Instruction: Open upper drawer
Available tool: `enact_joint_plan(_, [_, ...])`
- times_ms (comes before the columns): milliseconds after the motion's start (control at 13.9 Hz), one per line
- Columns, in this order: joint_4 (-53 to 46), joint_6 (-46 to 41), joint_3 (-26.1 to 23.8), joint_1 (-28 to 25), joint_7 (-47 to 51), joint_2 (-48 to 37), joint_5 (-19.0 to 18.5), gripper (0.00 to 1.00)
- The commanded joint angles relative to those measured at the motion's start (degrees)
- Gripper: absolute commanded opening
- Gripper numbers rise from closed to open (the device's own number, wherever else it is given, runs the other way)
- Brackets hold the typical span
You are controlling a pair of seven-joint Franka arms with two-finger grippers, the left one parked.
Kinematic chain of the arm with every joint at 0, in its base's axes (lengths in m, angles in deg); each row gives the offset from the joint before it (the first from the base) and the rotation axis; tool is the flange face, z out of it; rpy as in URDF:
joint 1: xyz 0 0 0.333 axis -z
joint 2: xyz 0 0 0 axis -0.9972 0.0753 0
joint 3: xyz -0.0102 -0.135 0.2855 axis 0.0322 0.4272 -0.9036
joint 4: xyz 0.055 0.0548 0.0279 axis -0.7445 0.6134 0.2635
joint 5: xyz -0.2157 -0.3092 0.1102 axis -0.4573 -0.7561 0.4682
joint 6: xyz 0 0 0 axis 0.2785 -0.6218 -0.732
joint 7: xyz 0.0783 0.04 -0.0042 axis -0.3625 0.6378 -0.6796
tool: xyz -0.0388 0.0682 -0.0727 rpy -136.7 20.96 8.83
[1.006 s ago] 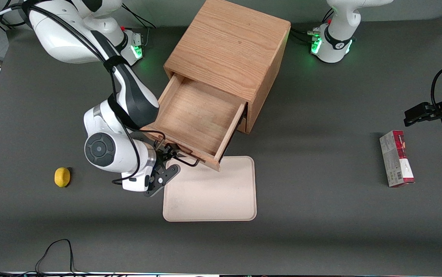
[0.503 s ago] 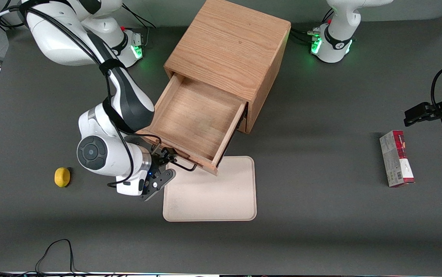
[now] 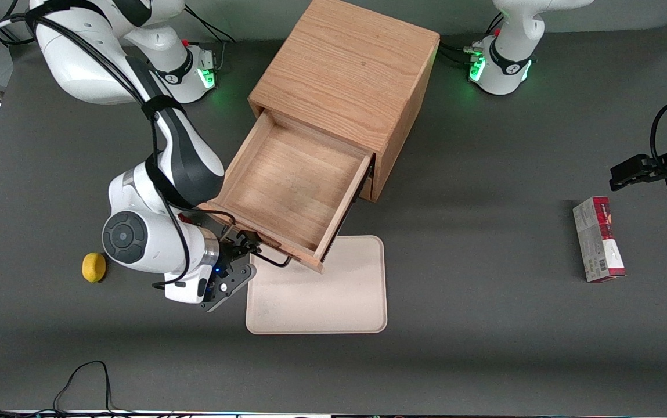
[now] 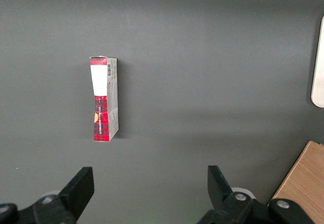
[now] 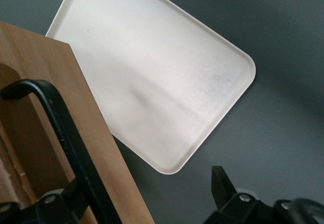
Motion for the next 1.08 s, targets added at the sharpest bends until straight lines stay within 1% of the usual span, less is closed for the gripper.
enact_joint_plan(0, [-3.6, -0.5, -0.4, 1.1, -1.3, 1.6, 1.0, 1.00])
enact_joint_plan(575, [-3.9, -1.4, -0.7, 1.1, -1.4, 1.4, 1.2, 1.00])
enact_joint_plan(1006, [-5.7, -4.5, -1.2, 1.1, -2.8, 1.4, 1.5, 1.00])
